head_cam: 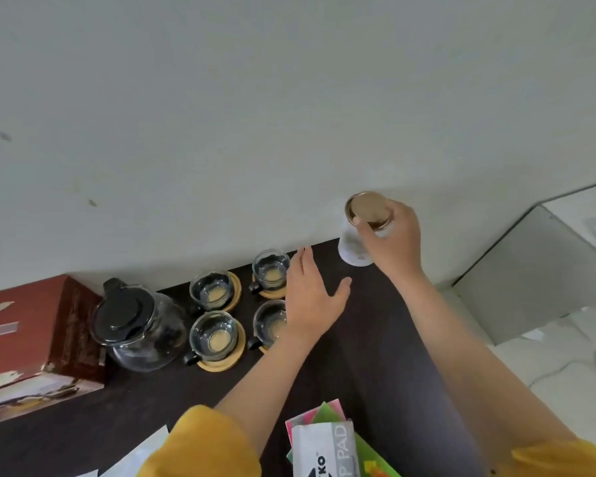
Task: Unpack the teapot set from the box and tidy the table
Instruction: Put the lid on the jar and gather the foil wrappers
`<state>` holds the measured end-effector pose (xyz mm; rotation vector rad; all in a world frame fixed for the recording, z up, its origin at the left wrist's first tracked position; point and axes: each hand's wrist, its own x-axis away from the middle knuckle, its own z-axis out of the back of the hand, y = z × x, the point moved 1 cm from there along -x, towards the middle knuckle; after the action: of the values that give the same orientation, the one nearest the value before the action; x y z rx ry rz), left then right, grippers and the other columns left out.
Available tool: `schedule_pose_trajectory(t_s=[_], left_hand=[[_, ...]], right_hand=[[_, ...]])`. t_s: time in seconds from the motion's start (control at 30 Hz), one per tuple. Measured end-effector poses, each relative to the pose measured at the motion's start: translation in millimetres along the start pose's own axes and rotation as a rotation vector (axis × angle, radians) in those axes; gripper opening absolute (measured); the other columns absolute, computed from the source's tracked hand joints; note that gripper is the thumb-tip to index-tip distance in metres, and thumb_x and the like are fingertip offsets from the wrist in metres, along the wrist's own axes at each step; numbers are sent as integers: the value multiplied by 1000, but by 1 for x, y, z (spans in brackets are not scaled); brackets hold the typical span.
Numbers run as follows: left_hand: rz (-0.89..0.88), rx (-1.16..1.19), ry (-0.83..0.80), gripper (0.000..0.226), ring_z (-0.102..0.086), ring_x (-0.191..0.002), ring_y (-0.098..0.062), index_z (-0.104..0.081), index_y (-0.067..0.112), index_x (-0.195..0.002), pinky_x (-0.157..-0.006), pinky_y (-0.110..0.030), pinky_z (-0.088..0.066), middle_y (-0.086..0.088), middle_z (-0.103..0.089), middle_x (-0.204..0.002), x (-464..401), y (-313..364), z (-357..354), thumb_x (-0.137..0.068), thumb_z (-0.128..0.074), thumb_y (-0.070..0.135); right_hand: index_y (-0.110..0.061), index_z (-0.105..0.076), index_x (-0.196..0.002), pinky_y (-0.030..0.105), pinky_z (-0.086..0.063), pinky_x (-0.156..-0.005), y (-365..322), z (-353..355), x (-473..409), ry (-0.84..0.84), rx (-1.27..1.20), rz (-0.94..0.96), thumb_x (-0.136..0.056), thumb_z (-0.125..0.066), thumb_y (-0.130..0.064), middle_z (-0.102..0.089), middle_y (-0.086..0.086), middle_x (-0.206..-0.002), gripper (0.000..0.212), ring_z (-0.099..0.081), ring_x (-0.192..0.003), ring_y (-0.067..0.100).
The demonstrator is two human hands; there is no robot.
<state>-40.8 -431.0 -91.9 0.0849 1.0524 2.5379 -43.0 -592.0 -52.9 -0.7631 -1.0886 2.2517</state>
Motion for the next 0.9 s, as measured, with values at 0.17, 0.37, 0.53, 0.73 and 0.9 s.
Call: schedule_pose_trajectory(t_s=[0.17, 0.37, 0.53, 0.73, 0.9], left_hand=[[31, 112, -91, 101, -28, -136, -20, -23, 9, -145, -102, -30, -33, -6, -28, -145, -64, 8, -33, -70, -74, 54], [59, 255, -89, 104, -40, -126, -18, -29, 12, -140, -96, -29, -41, -3, -34, -138, -101, 15, -67, -59, -85, 44], [40, 264, -52, 78, -52, -107, -13, -43, 19, -125, -89, -33, -49, 5, -46, -120, -113, 21, -75, -61, -81, 41], [-31, 210, -43, 84, -51, -109, -10, -48, 19, -125, -88, -31, -49, 4, -54, -119, -112, -6, -54, -57, -81, 54], [-62, 120, -70, 83, -50, -113, -14, -47, 16, -127, -92, -32, -48, 1, -56, -120, -106, -21, -34, -60, -83, 48]], right_hand=[[-20, -54, -127, 35, -42, -96, 15, -8, -34, -143, 164, -34, -74, -75, -45, -47, 4, -133, 62, -36, -125, 27], [-23, -63, -114, 30, -44, -88, 27, -15, -47, -85, 118, 19, -67, -82, -38, -57, 2, -118, 52, -43, -116, 23], [-18, -66, -111, 11, -34, -85, 28, -8, -44, 47, 0, 16, -65, -85, -35, -60, 1, -117, 52, -52, -113, 22], [-12, -63, -113, 14, -36, -92, 45, 13, 32, 253, -54, -1, -72, -73, -44, -60, 4, -118, 53, -53, -110, 19], [-16, -61, -119, 1, -29, -85, 77, -15, 101, 11, 39, -148, -69, -84, -29, -53, 6, -132, 57, -42, -121, 22]])
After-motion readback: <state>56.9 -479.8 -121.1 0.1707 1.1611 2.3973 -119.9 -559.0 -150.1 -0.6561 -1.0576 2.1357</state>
